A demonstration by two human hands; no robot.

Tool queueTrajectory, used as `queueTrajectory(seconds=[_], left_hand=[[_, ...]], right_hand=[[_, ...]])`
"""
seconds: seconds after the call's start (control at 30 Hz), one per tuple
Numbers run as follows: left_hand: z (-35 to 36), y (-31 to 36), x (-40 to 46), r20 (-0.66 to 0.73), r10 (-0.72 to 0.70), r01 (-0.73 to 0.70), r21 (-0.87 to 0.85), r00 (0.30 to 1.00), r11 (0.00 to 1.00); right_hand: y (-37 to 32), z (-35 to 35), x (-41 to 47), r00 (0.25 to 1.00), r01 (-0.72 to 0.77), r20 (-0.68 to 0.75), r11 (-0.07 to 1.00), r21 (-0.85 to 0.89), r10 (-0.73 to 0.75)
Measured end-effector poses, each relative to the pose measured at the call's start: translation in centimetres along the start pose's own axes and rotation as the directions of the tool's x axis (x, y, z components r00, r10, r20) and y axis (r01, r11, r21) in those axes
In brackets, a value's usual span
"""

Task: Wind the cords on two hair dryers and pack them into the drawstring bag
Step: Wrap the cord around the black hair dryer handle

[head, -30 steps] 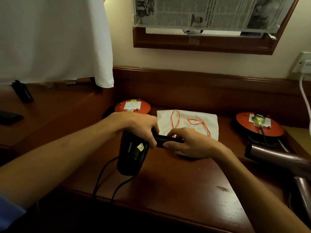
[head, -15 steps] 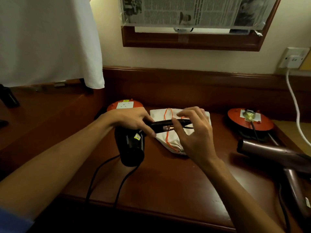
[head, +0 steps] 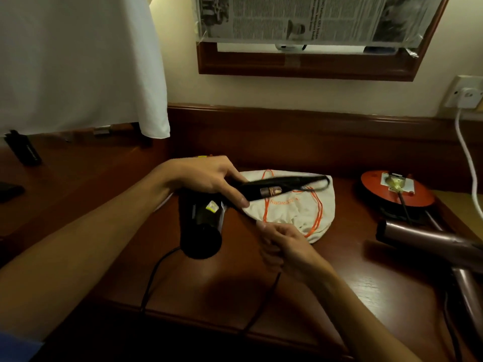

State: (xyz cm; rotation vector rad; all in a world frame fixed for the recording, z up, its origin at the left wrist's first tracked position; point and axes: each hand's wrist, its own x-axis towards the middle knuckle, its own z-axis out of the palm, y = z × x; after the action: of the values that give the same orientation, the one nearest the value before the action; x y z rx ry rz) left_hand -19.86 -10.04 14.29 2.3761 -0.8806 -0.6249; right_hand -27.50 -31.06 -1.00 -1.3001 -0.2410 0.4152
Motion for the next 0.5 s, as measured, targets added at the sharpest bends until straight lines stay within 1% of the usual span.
queueTrajectory(seconds=[0.07, 0.13, 0.17, 0.23, 0.27, 0.33, 0.4, 0.5], left_hand=[[1.1, 1.0, -0.4, 0.098, 0.014, -0.020, 0.067, 0.995, 0.998], [2.2, 1.7, -0.2, 0.140, -0.001, -0.022, 0.165, 0.990, 0.986], [2.6, 1.8, -0.1, 0.139, -0.028, -0.003, 0.223, 0.990, 0.975], [3.7, 1.6, 0.1, 0.131, -0.089, 0.040, 0.337, 0.987, 0.941], [4.4, 1.3, 0.3, 0.140, -0.109, 0.049, 0.379, 0.984, 0.924], [5.9, 0.9, 0.8, 0.176, -0.126, 0.042, 0.415, 0.976, 0.909], [7.0, 0.7, 1.3, 0.191, -0.143, 0.047, 0.435, 0.971, 0.899], [7.2, 0.6, 1.9, 0.202, -0.169, 0.062, 0.450, 0.965, 0.891]], right_hand=[[-0.3, -1.3, 0.9, 1.000, -0.026, -0.008, 0.987, -0.159, 0.025], [-0.7, -2.5, 2.0, 0.999, -0.035, -0.026, 0.969, -0.246, 0.030], [-1.3, -3.1, 2.5, 1.000, 0.000, -0.010, 0.946, -0.323, -0.004], [-3.2, -4.0, 3.3, 0.998, 0.064, 0.044, 0.844, -0.533, -0.048], [-4.4, -4.0, 3.4, 0.998, 0.042, 0.054, 0.802, -0.596, -0.012], [-6.4, -3.8, 3.3, 0.990, -0.022, 0.095, 0.782, -0.623, 0.104], [-8.1, -3.4, 3.2, 0.955, -0.059, 0.200, 0.796, -0.602, 0.221], [-10.3, -2.5, 3.1, 0.890, -0.077, 0.294, 0.750, -0.657, 0.349]])
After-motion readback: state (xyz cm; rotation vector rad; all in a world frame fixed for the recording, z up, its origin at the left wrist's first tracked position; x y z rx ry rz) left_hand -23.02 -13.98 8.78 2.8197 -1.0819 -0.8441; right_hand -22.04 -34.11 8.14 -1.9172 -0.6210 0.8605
